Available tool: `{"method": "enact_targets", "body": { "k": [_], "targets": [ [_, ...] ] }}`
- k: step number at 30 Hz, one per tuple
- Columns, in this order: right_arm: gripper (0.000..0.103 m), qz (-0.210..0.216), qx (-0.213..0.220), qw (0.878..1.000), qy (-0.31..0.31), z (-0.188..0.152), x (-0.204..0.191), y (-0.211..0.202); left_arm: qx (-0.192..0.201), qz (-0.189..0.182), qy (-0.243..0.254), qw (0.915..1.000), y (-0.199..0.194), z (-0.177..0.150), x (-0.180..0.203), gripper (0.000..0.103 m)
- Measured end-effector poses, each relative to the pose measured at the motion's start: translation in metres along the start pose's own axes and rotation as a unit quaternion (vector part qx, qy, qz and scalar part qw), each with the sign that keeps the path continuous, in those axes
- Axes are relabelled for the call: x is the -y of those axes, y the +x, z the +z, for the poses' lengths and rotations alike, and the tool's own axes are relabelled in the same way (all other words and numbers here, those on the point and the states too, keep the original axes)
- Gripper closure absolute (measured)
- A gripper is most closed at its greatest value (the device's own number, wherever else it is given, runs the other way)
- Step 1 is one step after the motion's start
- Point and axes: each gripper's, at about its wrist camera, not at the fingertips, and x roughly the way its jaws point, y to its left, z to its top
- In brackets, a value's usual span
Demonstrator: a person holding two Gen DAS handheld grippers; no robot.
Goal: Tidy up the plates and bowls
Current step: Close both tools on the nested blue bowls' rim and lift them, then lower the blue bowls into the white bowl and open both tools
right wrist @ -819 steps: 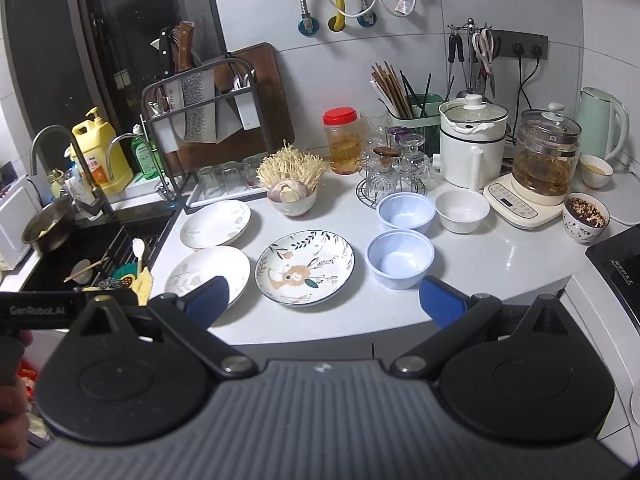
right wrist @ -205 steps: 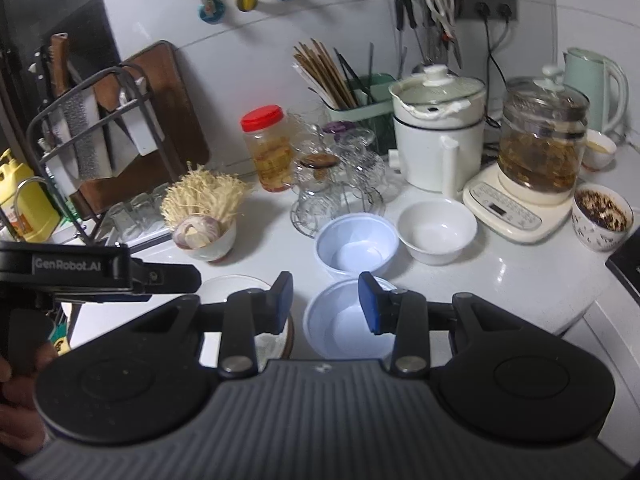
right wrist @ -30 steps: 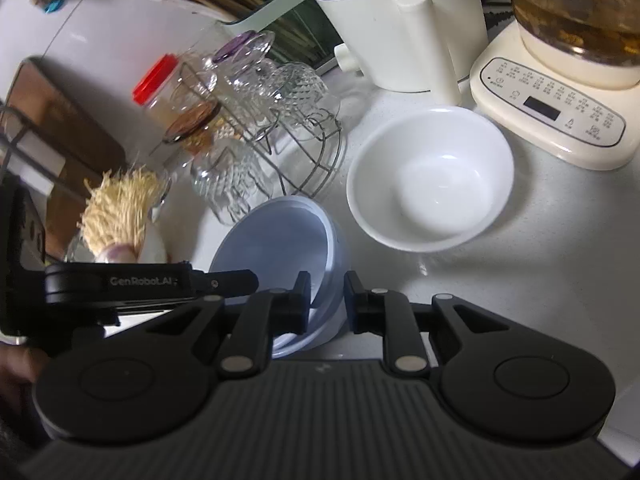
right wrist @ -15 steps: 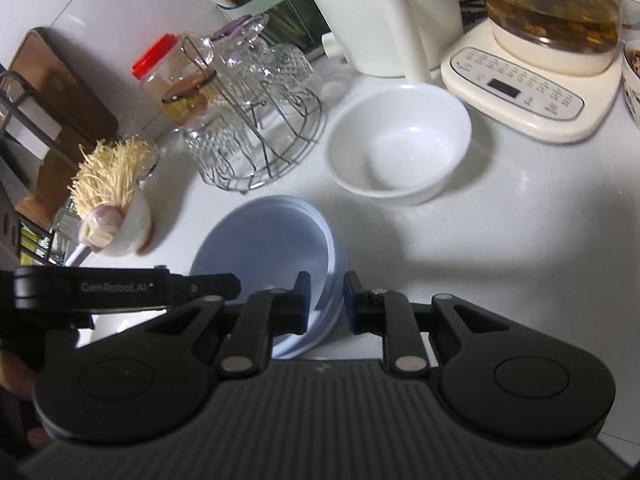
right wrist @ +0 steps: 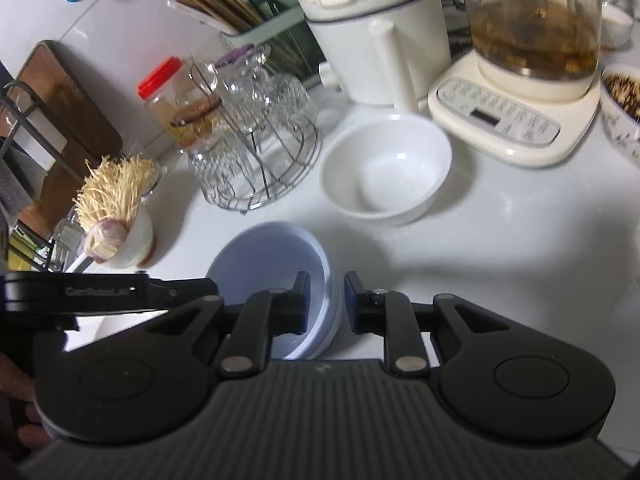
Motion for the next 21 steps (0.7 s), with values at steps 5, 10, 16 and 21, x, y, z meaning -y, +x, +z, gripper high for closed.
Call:
{"method": "enact_targets", "body": {
  "k": [5, 10, 16, 21],
  "targets": [
    [0.080, -0.007, 0.023, 0.999, -0.028, 0.005, -0.006, -0.016, 0.040, 0.013, 0.035, 0.9985, -0.017, 0.008, 0.013, 0.055],
    [0.080, -0.013, 0.048, 0.998, -0.043, 0.013, -0.010, -0.032, 0.058, -0.006, 0.037, 0.9976, -0.027, 0.020, 0.022, 0.054],
    [0.080, -0.014, 0.077, 0.996, -0.039, 0.027, -0.011, -0.052, 0.065, -0.020, 0.029, 0.9973, -0.036, 0.031, 0.028, 0.054],
    [0.080, -0.017, 0.093, 0.995, -0.037, 0.039, -0.011, -0.065, 0.075, -0.025, 0.034, 0.9963, -0.045, 0.039, 0.036, 0.053]
  ]
}}
